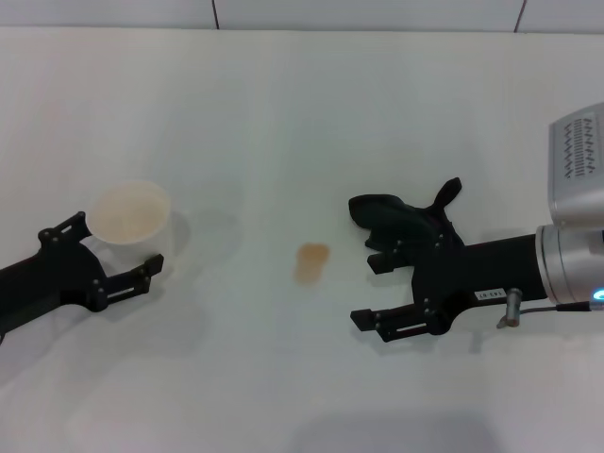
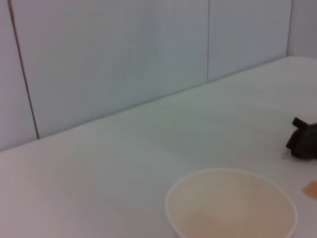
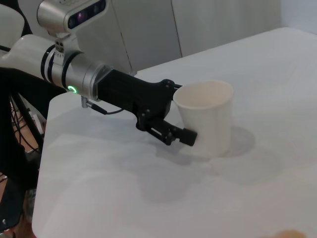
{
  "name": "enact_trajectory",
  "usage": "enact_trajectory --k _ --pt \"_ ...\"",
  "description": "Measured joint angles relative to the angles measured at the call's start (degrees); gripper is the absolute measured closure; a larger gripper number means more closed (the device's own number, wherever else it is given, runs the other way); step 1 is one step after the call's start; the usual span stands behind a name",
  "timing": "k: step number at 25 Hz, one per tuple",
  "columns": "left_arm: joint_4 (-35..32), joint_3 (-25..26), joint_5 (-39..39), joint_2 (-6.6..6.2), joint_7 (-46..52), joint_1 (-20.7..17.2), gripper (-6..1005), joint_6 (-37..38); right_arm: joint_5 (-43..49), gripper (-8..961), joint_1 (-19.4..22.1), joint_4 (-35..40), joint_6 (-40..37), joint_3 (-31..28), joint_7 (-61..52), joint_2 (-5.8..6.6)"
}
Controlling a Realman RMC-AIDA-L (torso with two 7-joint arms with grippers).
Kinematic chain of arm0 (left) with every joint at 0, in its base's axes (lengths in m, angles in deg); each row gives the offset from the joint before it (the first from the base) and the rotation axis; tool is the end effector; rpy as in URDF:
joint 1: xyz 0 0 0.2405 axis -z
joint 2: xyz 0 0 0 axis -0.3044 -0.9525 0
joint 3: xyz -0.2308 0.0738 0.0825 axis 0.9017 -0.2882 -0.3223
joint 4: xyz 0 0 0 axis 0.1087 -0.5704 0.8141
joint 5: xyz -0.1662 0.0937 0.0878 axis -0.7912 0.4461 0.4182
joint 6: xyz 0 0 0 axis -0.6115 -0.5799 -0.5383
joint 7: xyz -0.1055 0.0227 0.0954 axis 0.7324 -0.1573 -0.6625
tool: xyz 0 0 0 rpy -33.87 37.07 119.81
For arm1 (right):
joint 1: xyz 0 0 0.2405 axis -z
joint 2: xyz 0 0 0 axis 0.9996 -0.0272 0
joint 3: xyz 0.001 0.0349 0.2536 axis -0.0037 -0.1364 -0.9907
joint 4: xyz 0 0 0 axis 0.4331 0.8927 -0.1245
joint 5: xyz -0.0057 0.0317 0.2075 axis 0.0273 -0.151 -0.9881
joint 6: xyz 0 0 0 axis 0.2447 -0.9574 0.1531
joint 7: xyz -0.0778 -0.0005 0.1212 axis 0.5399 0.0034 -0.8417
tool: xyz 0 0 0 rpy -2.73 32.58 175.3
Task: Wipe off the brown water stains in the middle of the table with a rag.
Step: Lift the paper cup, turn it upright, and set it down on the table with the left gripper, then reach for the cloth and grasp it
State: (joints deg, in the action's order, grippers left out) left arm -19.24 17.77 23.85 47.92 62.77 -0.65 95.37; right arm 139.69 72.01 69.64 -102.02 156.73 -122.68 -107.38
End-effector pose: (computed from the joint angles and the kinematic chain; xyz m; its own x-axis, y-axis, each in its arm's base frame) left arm -0.3521 0.2850 -0.0066 0.8694 0.2408 0.4316 0.4547 -0.7316 -0.5079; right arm 0.2055 0.2999 -0.0433 0.9177 -0.3017 -0.2583 -0.3396 -0.9334 -0.1162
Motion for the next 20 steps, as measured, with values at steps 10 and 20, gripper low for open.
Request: enact_trajectory --k 10,20 --pt "-3.5 -0.1 0.0 0.27 0.1 -3.3 115 0.2 -0.3 175 0.4 -0.2 0.2 0.1 0.3 0.00" --pt "-11.5 0.5 -5.1 0.01 0.9 -9.3 114 8.8 -1.6 175 0.2 0.0 0.2 0.5 0.4 0.00"
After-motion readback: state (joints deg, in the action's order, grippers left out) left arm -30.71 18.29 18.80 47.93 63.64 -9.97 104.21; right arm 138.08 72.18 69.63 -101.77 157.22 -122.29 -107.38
